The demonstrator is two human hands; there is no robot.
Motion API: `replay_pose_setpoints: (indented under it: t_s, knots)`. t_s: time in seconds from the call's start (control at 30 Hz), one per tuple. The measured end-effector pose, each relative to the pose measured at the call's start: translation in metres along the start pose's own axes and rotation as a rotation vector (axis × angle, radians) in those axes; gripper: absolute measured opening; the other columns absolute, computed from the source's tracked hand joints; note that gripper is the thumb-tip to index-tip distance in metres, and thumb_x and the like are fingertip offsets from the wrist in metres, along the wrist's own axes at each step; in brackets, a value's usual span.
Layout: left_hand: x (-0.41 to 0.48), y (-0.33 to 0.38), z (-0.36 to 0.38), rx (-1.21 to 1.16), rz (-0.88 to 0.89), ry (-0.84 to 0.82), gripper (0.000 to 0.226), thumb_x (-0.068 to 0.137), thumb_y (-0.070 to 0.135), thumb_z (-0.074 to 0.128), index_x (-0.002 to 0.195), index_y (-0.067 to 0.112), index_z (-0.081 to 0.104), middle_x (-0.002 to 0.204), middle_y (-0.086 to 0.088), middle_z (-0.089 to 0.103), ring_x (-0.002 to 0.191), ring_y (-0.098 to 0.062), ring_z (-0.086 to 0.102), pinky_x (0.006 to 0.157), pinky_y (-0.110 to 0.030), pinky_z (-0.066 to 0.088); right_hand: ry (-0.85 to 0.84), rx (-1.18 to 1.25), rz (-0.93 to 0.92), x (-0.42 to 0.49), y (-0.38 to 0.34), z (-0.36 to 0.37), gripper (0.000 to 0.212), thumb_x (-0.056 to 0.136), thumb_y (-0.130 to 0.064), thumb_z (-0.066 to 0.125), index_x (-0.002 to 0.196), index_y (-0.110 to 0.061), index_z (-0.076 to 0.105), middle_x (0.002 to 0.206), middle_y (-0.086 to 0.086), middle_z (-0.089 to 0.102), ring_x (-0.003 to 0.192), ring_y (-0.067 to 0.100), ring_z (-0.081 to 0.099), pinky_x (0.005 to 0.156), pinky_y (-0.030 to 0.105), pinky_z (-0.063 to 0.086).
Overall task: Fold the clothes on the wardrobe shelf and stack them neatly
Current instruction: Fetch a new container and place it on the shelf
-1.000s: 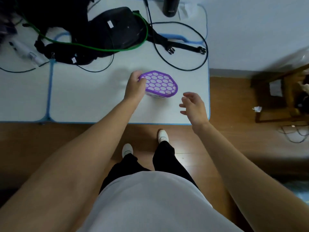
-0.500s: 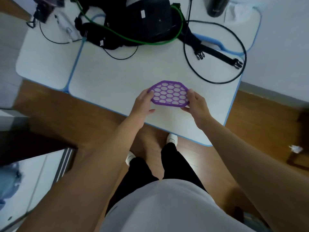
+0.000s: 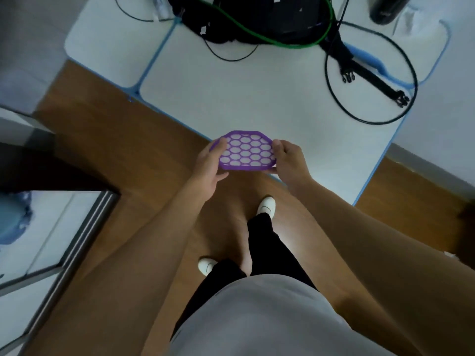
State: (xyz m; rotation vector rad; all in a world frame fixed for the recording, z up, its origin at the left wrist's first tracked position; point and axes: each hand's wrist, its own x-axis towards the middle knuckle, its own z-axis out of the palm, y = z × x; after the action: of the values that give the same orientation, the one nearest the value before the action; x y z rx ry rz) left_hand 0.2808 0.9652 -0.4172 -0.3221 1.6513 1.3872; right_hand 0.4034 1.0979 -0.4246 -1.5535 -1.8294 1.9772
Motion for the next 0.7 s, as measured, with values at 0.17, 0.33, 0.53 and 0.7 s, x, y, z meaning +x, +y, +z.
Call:
replay_pose_setpoints:
  t_s: [0.17,0.33,0.53,0.7]
  knots:
    - [-0.044,-0.015,-0.091,-0.069,0.076,0.069,0.026,0.09,0.048,0.064,0.108,0.029,0.063,0.116,0.004,0.069,0.109,-0.02,0.064,0.093,-0.044,0.051,-0.103,-0.048,-0.047,-0.046,-0.009,0.073,0.037,0.107,-0.034,0.038,0.114,-0.006,0.061,0.102,0.008,0.071,0.086,0.017,0.072,0.062,0.023,0.06]
    - [-0.114,-0.03,-0.197,-0.109,0.166,0.2,0.025,0.09,0.05,0.064,0.103,0.029,0.064,0.1,0.008,0.075,0.088,-0.012,0.073,0.071,-0.031,0.059,-0.311,-0.158,-0.147,-0.113,-0.021,0.154,0.03,0.107,-0.03,0.04,0.087,-0.022,0.06,0.083,-0.002,0.067,0.064,0.008,0.071,0.051,0.019,0.055]
    - [-0.212,-0.065,-0.321,-0.315,0.232,0.384,0.029,0.088,0.049,0.067,0.098,0.022,0.066,0.079,0.009,0.078,0.068,-0.011,0.075,0.059,-0.028,0.058,-0.504,-0.358,-0.293,-0.205,-0.035,0.269,0.027,0.105,-0.029,0.045,0.083,-0.027,0.06,0.083,-0.007,0.066,0.072,0.004,0.065,0.053,0.019,0.055]
    - [-0.284,-0.077,-0.409,-0.476,0.264,0.481,0.037,0.083,0.054,0.068,0.1,0.021,0.069,0.087,-0.001,0.079,0.084,-0.024,0.076,0.078,-0.046,0.061,-0.707,-0.438,-0.491,-0.279,-0.048,0.356,0.009,0.099,-0.026,0.057,0.104,-0.025,0.063,0.096,-0.009,0.069,0.079,0.0,0.068,0.059,0.02,0.055]
